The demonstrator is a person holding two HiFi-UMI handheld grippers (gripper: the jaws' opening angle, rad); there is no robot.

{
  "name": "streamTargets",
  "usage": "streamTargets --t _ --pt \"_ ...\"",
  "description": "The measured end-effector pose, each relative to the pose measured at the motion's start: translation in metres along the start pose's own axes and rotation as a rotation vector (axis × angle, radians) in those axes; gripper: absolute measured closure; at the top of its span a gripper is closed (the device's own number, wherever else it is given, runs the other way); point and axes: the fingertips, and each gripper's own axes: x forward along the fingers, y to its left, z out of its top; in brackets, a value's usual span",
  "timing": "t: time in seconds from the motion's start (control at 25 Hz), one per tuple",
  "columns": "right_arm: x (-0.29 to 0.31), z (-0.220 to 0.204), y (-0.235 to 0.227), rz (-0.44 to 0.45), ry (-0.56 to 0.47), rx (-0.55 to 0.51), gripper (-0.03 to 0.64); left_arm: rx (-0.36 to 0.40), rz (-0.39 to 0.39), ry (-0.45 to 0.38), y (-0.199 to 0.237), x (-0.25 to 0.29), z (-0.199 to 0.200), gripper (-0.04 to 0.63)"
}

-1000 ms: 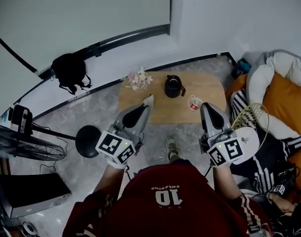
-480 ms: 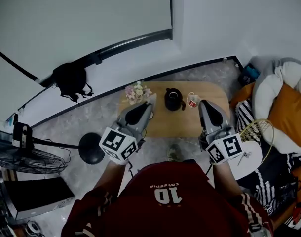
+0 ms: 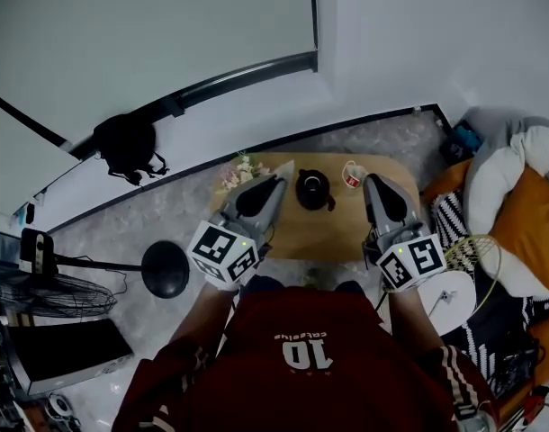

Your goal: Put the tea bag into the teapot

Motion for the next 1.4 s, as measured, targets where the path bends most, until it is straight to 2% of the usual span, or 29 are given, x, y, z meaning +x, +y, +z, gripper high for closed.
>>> streamTargets --t 0.24,0.52,0.8,0.88,1.16,1.4 --pt "0.013 -0.013 -0.005 0.01 0.026 0.012 0.618 0.033 -0.015 0.032 0.006 0.023 -0.013 0.566" --pt "0.023 -0.022 -0.02 -0.022 0.036 0.021 0.618 0.072 -0.062 0.095 0.011 0.052 -0.046 0.566" --pt "0.026 -0.035 -0.032 -0.044 0.062 0.011 0.618 0.258 -0.137 0.189 0.025 0.081 -0.093 0.566" --pt "0.026 -0.038 -0.033 -0.051 0.067 0.014 0.618 0.284 -0.153 0.206 0.028 0.088 -0.107 0.566" --pt "0.02 -0.053 -0.044 -0.076 0.091 0.017 0.618 0.3 -0.167 0.297 0.038 0.115 -0.181 0.566" --pt "0.013 -0.064 -0.061 -0.114 0.112 0.025 0.618 0.26 -0.156 0.364 0.049 0.138 -0.235 0.566"
